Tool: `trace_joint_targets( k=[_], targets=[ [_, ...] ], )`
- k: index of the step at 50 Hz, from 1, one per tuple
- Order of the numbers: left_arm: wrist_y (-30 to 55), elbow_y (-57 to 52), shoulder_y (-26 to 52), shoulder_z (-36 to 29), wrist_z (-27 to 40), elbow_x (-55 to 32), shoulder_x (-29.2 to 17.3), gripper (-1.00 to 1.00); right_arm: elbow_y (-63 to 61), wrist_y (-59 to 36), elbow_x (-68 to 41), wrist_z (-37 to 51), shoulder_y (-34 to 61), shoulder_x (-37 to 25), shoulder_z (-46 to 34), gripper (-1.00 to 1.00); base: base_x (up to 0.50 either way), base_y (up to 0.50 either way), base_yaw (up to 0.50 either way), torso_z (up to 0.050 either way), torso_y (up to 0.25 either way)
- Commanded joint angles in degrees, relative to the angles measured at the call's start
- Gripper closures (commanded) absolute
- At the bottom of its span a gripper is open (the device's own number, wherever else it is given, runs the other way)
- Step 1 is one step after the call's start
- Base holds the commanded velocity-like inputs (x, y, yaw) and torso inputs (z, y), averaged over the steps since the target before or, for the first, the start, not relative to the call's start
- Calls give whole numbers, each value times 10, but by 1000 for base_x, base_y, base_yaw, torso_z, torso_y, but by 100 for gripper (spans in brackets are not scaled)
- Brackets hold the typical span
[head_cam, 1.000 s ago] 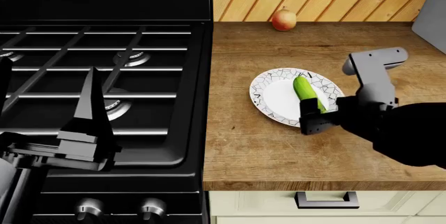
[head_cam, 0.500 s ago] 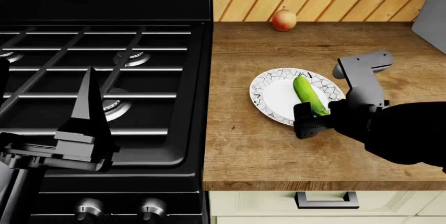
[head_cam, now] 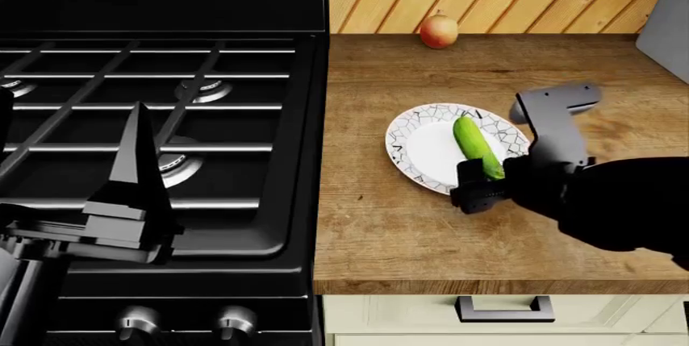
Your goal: Pick the zucchini from the counter and place it in the microwave.
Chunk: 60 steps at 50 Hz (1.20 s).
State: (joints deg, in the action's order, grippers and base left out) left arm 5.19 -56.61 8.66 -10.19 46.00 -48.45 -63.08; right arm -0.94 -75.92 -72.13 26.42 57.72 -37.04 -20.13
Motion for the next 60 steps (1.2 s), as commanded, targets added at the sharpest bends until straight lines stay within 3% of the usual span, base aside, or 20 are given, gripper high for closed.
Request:
trace_joint_targets(
  k=[1,15,34,60],
  targets=[
    [-7,1,-7,3,1,2,-4,-100,6,2,12,-2,-6,1,-14,100,0,0,0,0,0],
    [-6,2,-6,-4,2,5,-1,-100,-10,17,2,0,0,-6,0,100,0,0,0,0,0],
    [-11,1,-7,-1,5,2,-9,-100,-138,84,-20,20,11,-41,76,100,0,0,0,0,0],
    [-17,0,-13,-1,8,8,-13,-100,-340,186,-107,66,-133,-102,241,100,0,0,0,0,0]
  ],
)
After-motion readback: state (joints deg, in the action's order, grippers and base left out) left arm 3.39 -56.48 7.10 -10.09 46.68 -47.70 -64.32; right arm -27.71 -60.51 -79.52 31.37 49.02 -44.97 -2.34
